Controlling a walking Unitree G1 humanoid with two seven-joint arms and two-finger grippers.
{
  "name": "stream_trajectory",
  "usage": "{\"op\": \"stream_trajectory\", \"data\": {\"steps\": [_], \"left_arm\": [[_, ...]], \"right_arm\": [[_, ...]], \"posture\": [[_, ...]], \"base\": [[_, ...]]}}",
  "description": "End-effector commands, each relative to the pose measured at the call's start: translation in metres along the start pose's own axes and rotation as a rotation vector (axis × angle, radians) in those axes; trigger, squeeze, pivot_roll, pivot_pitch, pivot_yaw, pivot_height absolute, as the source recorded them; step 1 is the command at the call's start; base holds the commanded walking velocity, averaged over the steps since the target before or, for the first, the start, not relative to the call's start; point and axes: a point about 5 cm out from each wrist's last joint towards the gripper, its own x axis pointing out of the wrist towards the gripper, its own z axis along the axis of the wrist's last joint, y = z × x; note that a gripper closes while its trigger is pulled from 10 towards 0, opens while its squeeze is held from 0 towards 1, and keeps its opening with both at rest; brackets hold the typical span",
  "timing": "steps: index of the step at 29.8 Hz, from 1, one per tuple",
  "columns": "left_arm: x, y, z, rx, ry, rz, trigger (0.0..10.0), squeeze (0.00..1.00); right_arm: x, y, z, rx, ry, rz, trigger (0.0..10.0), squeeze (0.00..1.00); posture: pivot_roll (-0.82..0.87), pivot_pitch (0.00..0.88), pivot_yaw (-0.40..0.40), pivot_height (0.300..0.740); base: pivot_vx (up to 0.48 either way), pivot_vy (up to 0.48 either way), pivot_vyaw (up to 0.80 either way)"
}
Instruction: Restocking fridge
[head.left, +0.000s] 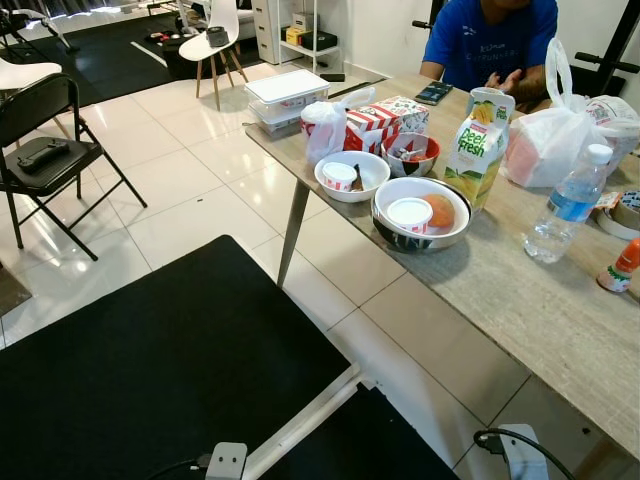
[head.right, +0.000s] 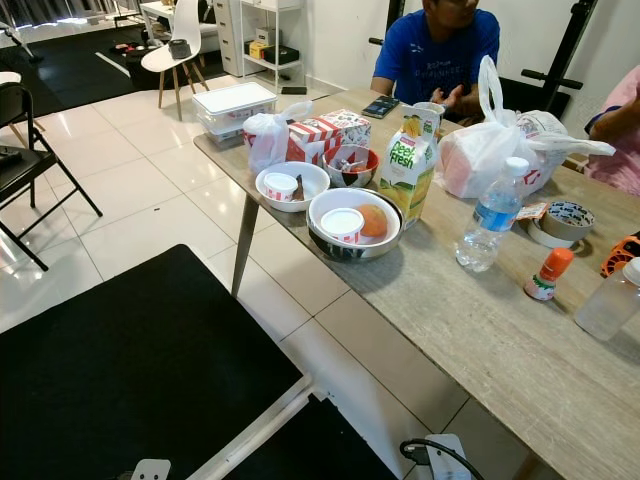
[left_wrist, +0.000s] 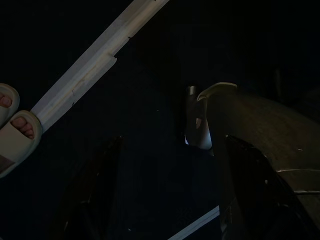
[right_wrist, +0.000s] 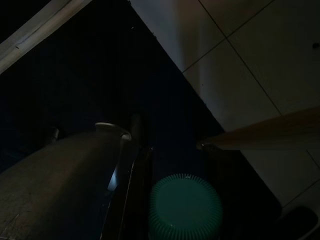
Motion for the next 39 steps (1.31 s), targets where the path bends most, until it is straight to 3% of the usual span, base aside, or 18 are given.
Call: {"op": "stream_trajectory", "data": {"steps": [1,5,12,19,22,25,27,28,30,31,33,39], "left_arm": [[0.0,-0.003,-0.003,-0.001,0.014,-0.005,10.0,0.0],[0.0,-0.001,-0.002,-0.003,0.011,0.004,10.0,0.0],[-0.002,0.016,0.006,0.026,-0.027,0.102,10.0,0.0],[-0.004,0.034,0.021,0.19,-0.066,0.212,10.0,0.0],[-0.005,0.039,0.03,0.267,-0.093,0.258,10.0,0.0],[-0.005,0.04,0.032,0.287,-0.1,0.27,10.0,0.0],[-0.003,0.032,0.029,0.203,-0.098,0.217,10.0,0.0],[-0.003,0.032,0.029,0.203,-0.098,0.217,10.0,0.0],[-0.003,0.027,0.024,0.088,-0.089,0.181,10.0,0.0],[-0.003,0.027,0.024,0.088,-0.089,0.181,10.0,0.0],[-0.002,0.021,0.018,-0.067,-0.078,0.143,10.0,0.0],[-0.001,0.008,0.004,-0.1,-0.031,0.081,10.0,0.0]], "right_arm": [[0.0,0.001,0.002,0.004,-0.002,0.0,10.0,0.0],[0.0,0.001,0.002,0.006,-0.001,0.001,10.0,0.0],[0.0,0.001,0.004,0.037,-0.02,0.0,10.0,0.0],[0.0,-0.003,0.012,0.094,-0.058,-0.01,10.0,0.0],[0.0,-0.003,0.01,0.01,-0.044,-0.012,10.0,0.0],[0.0,-0.003,0.009,-0.019,-0.037,-0.01,10.0,0.0],[0.0,-0.002,0.006,-0.045,-0.026,-0.007,10.0,0.0],[0.0,-0.002,0.006,-0.045,-0.026,-0.007,10.0,0.0],[0.0,-0.002,0.003,-0.098,-0.014,-0.004,10.0,0.0],[0.0,-0.002,0.003,-0.098,-0.014,-0.004,10.0,0.0],[0.0,-0.002,0.002,-0.092,-0.012,-0.006,10.0,0.0],[0.0,-0.002,0.002,-0.062,-0.015,-0.006,10.0,0.0]], "posture": [[0.0,0.0,-0.001,0.74],[0.0,0.0,-0.001,0.74],[0.0,0.0,-0.001,0.74],[0.0,0.0,0.0,0.74],[0.0,0.0,-0.002,0.74],[0.0,0.0,-0.002,0.74],[0.0,0.0,-0.003,0.74],[0.0,0.0,-0.003,0.74],[-0.01,0.0,-0.003,0.74],[-0.01,0.0,-0.003,0.74],[-0.01,0.0,-0.013,0.74],[-0.01,0.0,-0.007,0.74]], "base": [[0.0,0.0,0.0],[0.0,0.0,0.0],[0.0,0.0,0.0],[0.0,0.0,0.0],[0.0,0.0,0.0],[0.0,0.0,0.0],[0.0,0.0,0.0],[0.0,0.0,0.0],[0.0,0.0,0.0],[0.0,0.0,0.0],[0.0,0.0,0.0],[0.0,0.0,0.0]]}}
